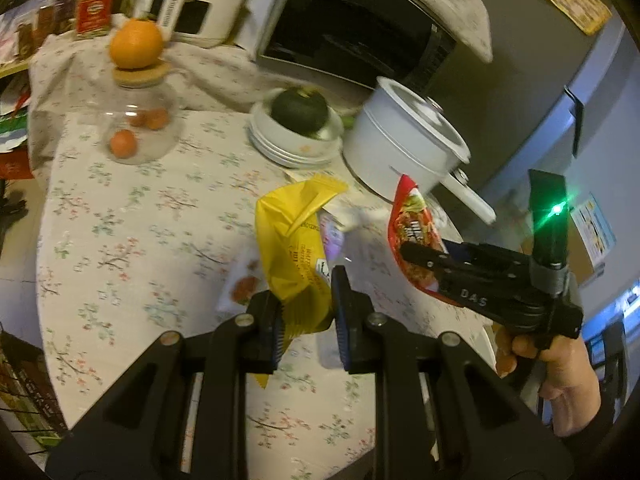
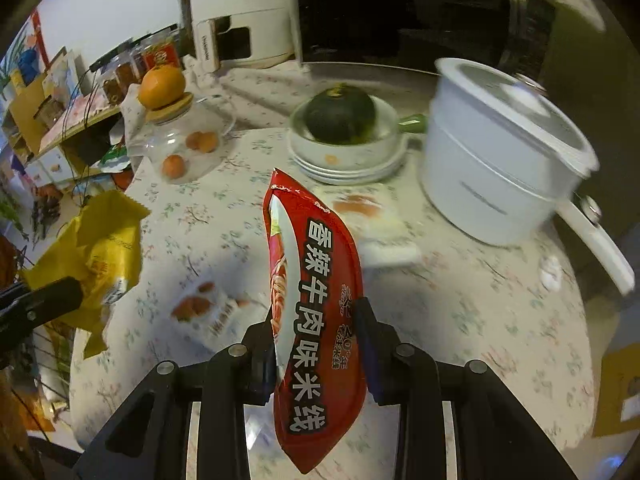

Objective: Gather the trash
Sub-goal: 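Carry both bags over the white bin and open both tools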

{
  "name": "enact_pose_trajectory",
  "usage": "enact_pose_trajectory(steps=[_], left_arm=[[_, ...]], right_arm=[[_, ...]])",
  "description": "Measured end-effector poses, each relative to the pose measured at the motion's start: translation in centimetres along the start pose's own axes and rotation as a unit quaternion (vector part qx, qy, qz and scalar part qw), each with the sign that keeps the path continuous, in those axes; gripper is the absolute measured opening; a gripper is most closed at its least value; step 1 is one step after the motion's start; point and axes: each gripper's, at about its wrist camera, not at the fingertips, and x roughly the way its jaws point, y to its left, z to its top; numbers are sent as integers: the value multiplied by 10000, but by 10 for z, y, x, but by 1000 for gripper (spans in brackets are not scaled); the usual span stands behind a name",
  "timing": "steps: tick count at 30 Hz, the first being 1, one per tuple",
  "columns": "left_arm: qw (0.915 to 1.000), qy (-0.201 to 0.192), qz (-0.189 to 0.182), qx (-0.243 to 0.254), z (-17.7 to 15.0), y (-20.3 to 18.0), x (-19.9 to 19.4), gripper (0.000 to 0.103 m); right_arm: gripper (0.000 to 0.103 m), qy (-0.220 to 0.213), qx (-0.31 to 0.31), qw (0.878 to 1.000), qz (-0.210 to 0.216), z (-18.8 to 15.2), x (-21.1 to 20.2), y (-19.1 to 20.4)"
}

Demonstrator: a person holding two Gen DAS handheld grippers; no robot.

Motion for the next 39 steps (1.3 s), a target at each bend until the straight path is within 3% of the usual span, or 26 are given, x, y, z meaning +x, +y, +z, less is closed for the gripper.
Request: enact_pose_trajectory(steps=[16,21,30,39], left_arm=[[9945,397,-384,886,-31,-87,24,23],[9907,542,-530,1134,-45,-116,35,23],[9752,952,-1009,1726,-83,-186,62,23],[9511,1554,-1530,2189,-135,-260,103,23]], right_arm=[[35,-236,747,9958,-467,-103,-76,-94],[36,-104,1184,9919,-449,-128,-87,-122],[37,162,1536,9855,-698,-185,-106,-172],[38,417,2016,9739,-961,-250,-123,-226]])
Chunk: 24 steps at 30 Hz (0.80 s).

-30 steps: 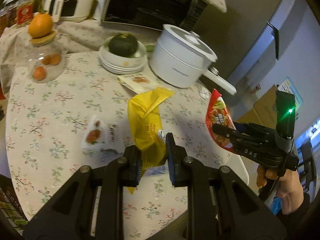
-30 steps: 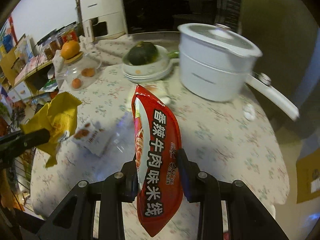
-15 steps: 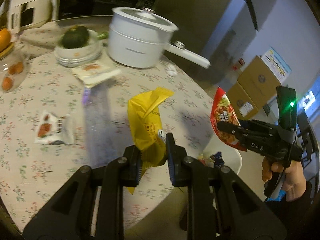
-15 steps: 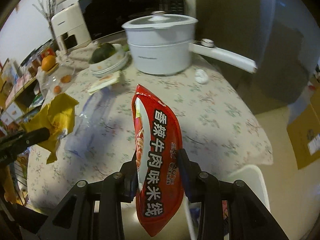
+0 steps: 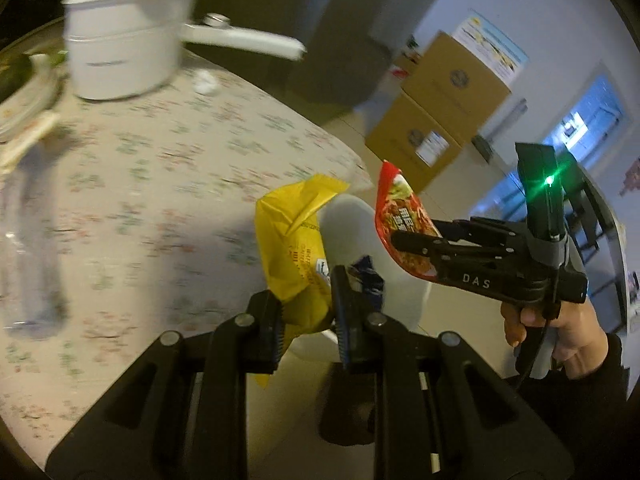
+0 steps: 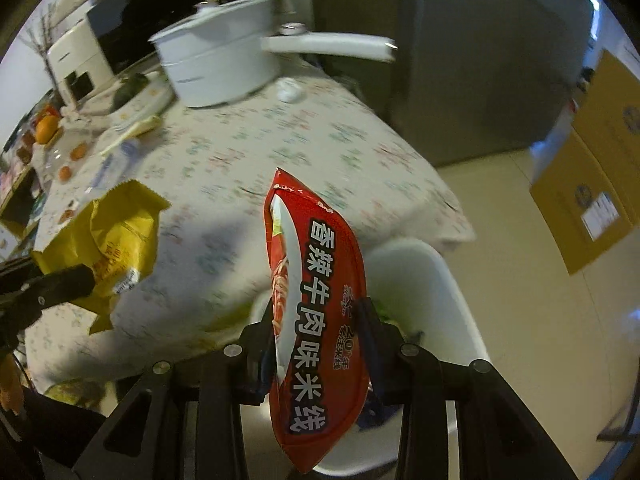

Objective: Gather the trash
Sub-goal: 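Carry both bags over the white bin and open both tools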

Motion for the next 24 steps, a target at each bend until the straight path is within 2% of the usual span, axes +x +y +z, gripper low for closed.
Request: enact_pose_trajectory(steps=[9,19,21,23,24], left_arm=[[9987,396,-252,205,-4,-41,55,23],[9969,614,-61,488,-11,-57,104,23],[9966,619,-3,543,-11,-58,107,28],[9961,645,101,588,-9,-59,108,49],[9960,621,180,610,-10,-60,106,55]], right_arm=[[39,187,425,9987,-185,-36,0,-58],[40,324,587,9973,-286,-57,3,-86],[40,336,585,9973,-282,-56,5,-86],[40,338,588,9973,-283,-56,5,-87],[40,334,591,9973,-287,-56,5,-87]])
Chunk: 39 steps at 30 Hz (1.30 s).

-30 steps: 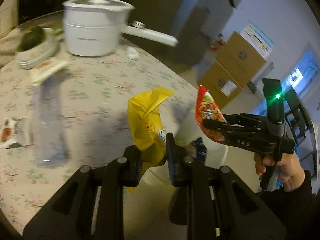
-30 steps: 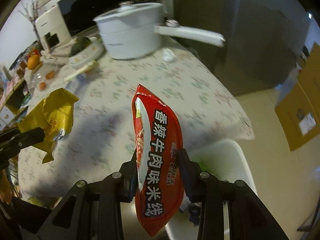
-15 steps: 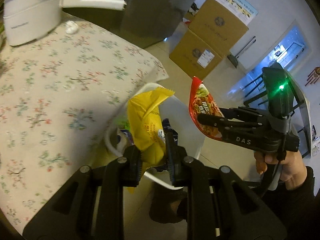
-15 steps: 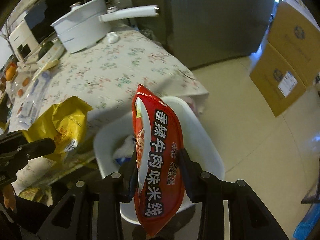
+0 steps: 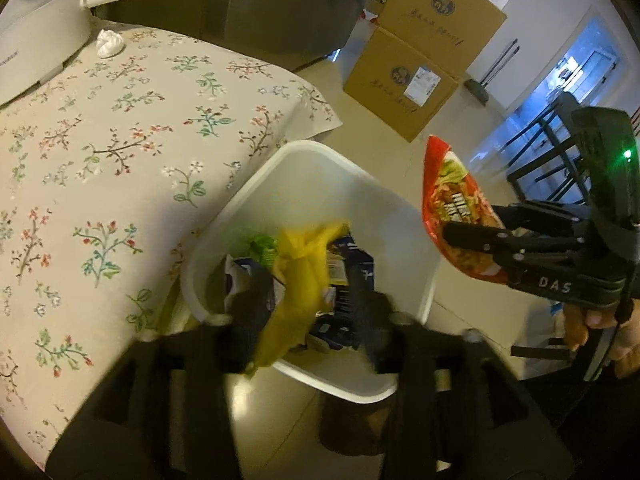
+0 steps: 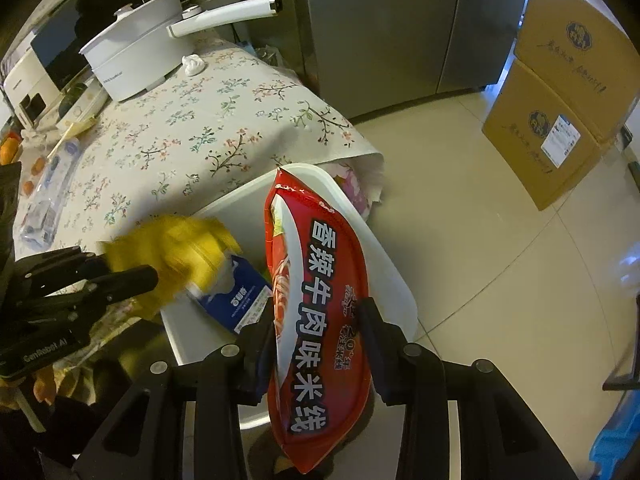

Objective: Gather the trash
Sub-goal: 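Carry both bags over the white bin and open both tools, then move both tools back over the table toward the remaining trash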

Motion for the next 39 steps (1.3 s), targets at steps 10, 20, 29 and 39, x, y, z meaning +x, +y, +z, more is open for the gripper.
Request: enact_pose_trajectory(steps=[10,20,29,39], left_arm=[[9984,-166,542,52,-3,15,-23,75],[9955,-244,905,103,-6,26,-41,81],[9938,-275,1079,2,-10,42,-55,82],[9919,-385,1202,-159,-19,65,-79,82]], right_arm=[[43,112,-23,9999,-32,0,7,6],[66,258,-76,9996,-96,3,16,18],[73,251,-78,9996,-90,9,14,28],[74,151,-188,9997,-63,17,9,47]])
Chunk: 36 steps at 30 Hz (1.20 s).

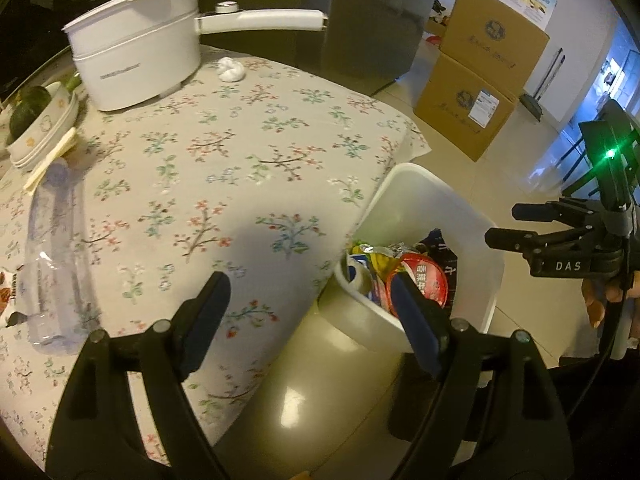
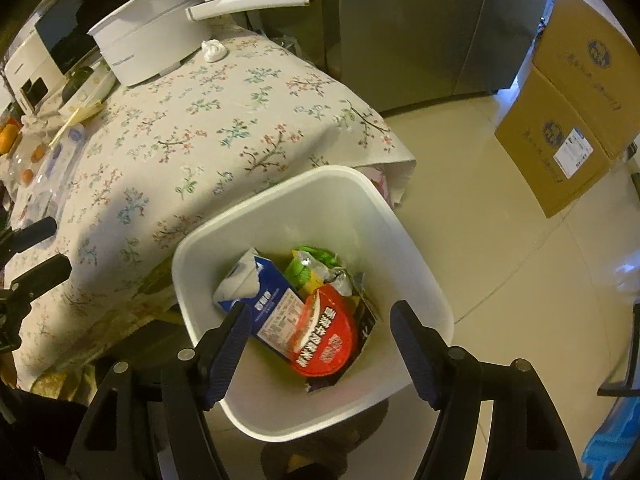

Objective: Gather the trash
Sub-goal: 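Move both tools back over the table toward the remaining trash, then grasp the white snack packet with the left tool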

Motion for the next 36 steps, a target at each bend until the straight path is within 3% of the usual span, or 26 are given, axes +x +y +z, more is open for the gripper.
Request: enact_pose_trajectory(steps=[8,20,29,36], left_arm=[[9995,-141,112,-256,-8,34,-22,83],[9938,-402,379,-968,-28,116,-62,83],[9842,-485,695,-1554,-46,180,-84,83],[9680,-419,907,-2304,-58,242,-88,83]], right_arm=[[75,-119,-169,9998,76,13,-6,28],[78,-231,-553,9978,268,36,-8,88],[79,-265,-735,9961,403,53,-4,138],[80,-297,-943,9937,536,65,-1,179]])
